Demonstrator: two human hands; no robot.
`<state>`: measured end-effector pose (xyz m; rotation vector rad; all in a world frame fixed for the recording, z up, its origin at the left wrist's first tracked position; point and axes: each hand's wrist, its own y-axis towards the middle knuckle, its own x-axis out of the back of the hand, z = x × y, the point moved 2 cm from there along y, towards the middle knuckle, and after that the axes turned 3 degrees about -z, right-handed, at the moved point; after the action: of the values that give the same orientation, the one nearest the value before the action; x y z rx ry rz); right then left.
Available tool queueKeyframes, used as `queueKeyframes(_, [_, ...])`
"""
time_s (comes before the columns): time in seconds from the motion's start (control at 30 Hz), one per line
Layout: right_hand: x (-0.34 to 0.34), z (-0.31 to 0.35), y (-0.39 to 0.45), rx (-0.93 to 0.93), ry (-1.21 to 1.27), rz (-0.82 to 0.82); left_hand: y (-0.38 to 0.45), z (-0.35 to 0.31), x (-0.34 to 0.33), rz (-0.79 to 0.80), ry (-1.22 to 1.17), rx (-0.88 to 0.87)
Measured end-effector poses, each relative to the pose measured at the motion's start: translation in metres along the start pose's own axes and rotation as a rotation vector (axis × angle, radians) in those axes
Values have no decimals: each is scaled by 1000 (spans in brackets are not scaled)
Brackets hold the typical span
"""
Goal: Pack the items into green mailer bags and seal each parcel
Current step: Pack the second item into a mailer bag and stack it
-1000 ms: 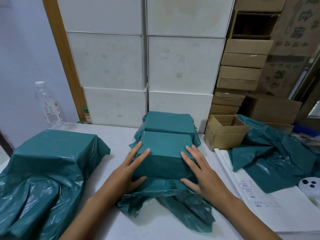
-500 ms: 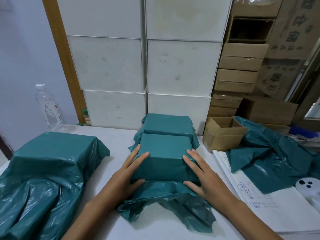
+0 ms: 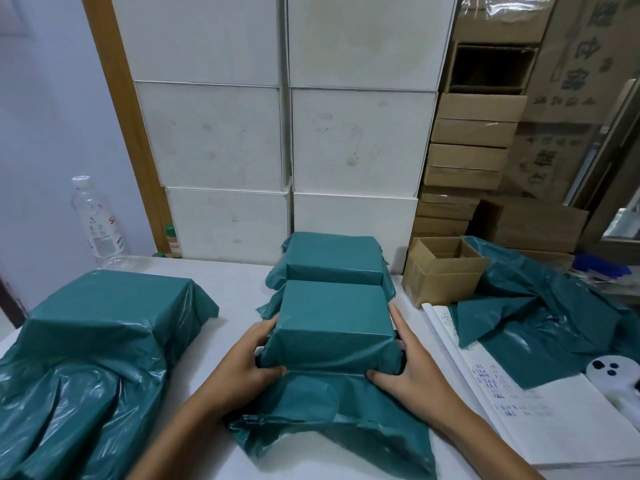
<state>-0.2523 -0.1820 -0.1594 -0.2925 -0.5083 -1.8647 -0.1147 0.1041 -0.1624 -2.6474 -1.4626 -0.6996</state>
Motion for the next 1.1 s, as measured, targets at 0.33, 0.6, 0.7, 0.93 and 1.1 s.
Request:
queueKeyframes(0.33, [5,7,1,-16,9,65,3,-14,1,99,266,-7])
queueKeyframes(0.6, [5,7,1,-38,-26,61,3,-7,-1,33,318,119])
queueKeyframes(0.7, [4,6,-1,-30,-62,73,2,-10,-2,30,323,124])
queueKeyframes(0.93, [3,8,-7,-17,-148,39,0,-9,3,67,313,101])
queueKeyframes(1.1, [7,18,-11,-50,-67,46,-6,-23,5,83,248,121])
